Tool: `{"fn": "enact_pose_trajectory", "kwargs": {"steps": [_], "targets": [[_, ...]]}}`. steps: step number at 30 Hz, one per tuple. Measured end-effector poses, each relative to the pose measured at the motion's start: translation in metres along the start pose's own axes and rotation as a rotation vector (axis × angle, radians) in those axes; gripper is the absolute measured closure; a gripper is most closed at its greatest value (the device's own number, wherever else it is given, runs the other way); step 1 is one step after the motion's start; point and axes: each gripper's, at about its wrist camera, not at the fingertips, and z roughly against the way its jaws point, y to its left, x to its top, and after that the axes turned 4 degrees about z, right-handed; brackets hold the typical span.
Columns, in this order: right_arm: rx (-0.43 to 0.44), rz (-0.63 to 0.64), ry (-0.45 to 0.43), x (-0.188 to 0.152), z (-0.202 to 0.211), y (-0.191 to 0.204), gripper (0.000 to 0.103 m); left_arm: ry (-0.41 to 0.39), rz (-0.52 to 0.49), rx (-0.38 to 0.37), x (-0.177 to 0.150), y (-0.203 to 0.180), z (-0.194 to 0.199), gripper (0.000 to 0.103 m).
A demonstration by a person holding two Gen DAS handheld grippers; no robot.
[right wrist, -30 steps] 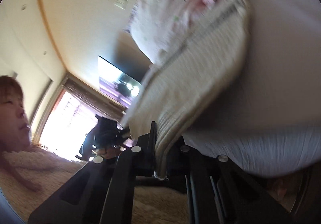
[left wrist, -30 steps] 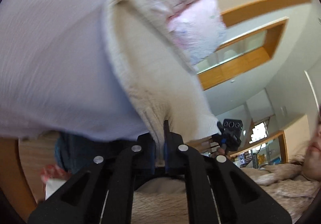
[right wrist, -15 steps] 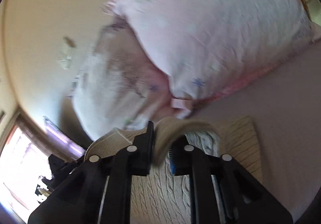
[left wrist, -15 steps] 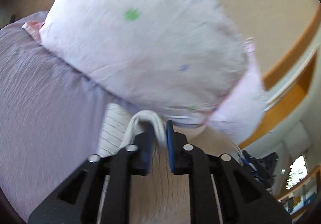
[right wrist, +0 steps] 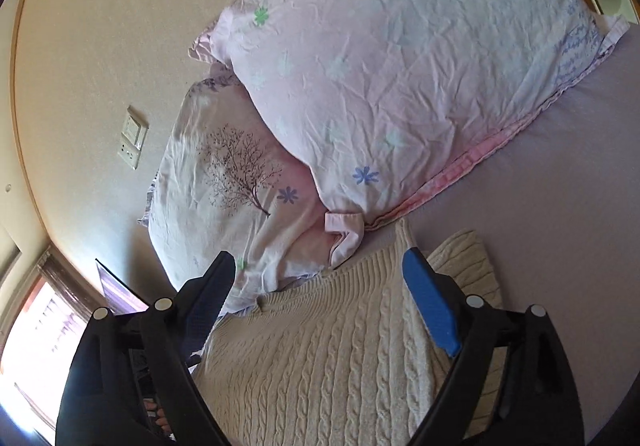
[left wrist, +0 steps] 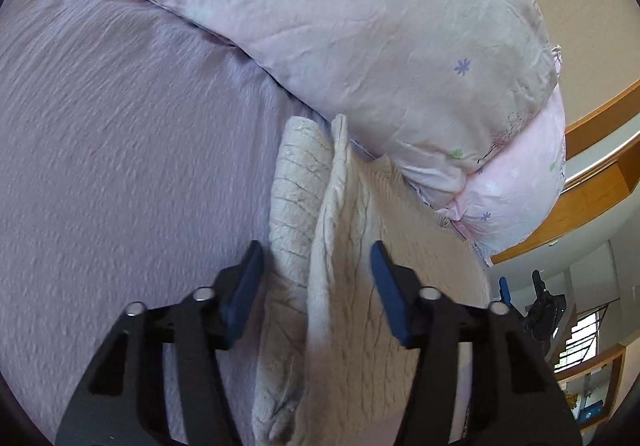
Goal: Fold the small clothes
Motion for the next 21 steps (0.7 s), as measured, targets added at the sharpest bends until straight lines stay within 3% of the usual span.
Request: {"fn": "enact_pose_trajectory", "kwargs": {"steps": [1,2,5,8,11,14,16,19,21], "targets": [[0.006,0.002,0.006,0.0,-0.002,0.002,0.016,0.034,0.044,-0.032,-0.002,0.005,-0.006,0.088],[0.018,0.004,0.013,0.0,-0.002,0.004,0.016,0.046,0.101,-0.069,-0.005,0.009,-0.012,0.088],[0.04,0.012,0.009,0.002,0.003,0.008,0.016,0.026,0.141,-0.16,-0.007,-0.005,-0.007,0.09],[0.033,0.049,-0.026,0.007,0.016,0.014,0.016,0.001,0.074,-0.301,-0.01,-0.067,-0.002,0.091],[-0.024,0.107,-0.069,0.012,0.031,0.017,0.016,0.041,-0.042,-0.456,-0.022,-0.151,-0.024,0.091],[-0.115,0.136,-0.103,0.019,0.045,0.011,0.016,0.152,-0.104,-0.629,-0.045,-0.229,-0.085,0.09],[-0.147,0.122,-0.118,0.024,0.054,0.0,0.016,0.302,-0.074,-0.724,-0.065,-0.27,-0.15,0.088],[-0.159,0.034,-0.117,0.031,0.068,-0.027,0.016,0.439,0.018,-0.76,-0.082,-0.28,-0.199,0.081],[-0.136,-0.009,-0.075,0.034,0.069,-0.038,0.016,0.378,-0.017,-0.734,-0.079,-0.269,-0.184,0.07]]}}
